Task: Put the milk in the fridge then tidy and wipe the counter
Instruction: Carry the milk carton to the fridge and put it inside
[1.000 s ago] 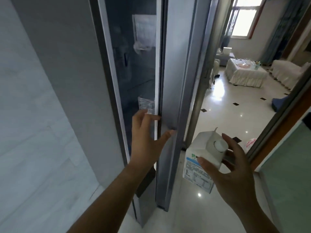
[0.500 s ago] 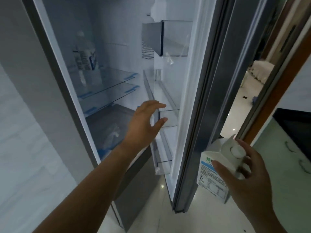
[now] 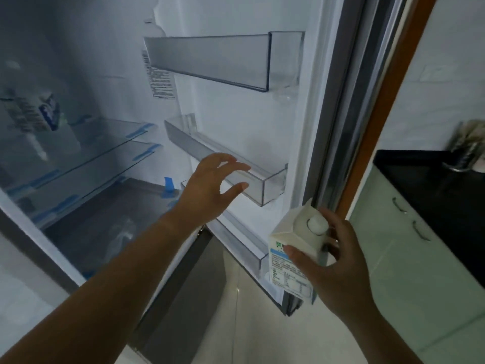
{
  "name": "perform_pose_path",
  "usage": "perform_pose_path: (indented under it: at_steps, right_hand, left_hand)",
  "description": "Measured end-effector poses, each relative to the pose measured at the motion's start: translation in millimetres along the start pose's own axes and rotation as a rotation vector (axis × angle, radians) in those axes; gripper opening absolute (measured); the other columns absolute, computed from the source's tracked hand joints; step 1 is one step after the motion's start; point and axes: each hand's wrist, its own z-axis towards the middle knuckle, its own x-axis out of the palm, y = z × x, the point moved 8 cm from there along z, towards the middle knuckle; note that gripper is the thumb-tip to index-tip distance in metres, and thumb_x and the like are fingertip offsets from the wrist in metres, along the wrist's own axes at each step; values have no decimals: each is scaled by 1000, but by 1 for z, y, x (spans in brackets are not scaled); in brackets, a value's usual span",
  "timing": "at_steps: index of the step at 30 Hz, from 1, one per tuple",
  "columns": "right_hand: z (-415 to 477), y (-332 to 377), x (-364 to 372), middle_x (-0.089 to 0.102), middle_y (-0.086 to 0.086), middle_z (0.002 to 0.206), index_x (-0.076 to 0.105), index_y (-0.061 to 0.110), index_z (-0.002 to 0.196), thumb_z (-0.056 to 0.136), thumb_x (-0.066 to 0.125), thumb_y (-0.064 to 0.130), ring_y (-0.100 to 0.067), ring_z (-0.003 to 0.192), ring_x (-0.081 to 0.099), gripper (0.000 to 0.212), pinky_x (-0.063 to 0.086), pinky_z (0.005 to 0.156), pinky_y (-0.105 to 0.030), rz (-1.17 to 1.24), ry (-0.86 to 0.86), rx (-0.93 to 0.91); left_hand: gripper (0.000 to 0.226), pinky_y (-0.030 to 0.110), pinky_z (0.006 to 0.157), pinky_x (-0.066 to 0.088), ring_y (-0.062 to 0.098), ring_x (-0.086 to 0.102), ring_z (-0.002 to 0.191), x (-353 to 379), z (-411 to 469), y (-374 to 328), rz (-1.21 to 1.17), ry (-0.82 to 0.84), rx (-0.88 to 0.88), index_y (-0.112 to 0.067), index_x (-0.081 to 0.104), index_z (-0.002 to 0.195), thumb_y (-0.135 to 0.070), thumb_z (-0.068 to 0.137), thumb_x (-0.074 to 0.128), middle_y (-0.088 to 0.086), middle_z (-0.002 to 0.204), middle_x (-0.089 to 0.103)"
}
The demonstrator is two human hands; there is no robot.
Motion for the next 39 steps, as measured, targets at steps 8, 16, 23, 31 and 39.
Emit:
perform_pose_path:
  at_steps: [8,16,23,31,39]
  right_hand:
    - [32,-21,2,51,11,119,45,26,124,53,72,52,-3,108,52,80,50,81,-16,-9,-125,70]
    - [62,-44,7,50,20,113,45,34,121,57,77,45,4,105,50,72,47,80,-14,-144,-266,139]
    - [100,-53,16,50,24,111,44,45,116,58,81,36,9,104,49,70,40,81,-3,-167,-381,105]
    - [155,-70,13,48,24,112,40,45,116,53,68,56,12,104,47,70,40,75,-1,-183,-324,112]
    - [194,-84,1,52,5,121,43,21,124,60,72,40,-10,109,52,73,49,93,-34,-103,-97,37]
  left_hand:
    - [25,39,97,32,14,59,93,48,70,17,-65,78,209,-26,67,105,-37,84,60,-6,94,65]
    - [31,28,81,26,6,51,76,82,122,28,-30,128,382,-37,60,114,-48,87,50,-15,80,59]
    - [27,34,77,39,16,57,65,98,156,52,7,28,385,-25,65,101,-43,82,58,-10,71,62]
    - [25,34,76,36,18,58,71,120,177,47,117,-17,347,-25,63,103,-41,85,58,-7,76,61]
    - [29,30,83,29,18,60,81,125,179,46,154,-10,237,-26,62,110,-39,85,60,-7,85,64]
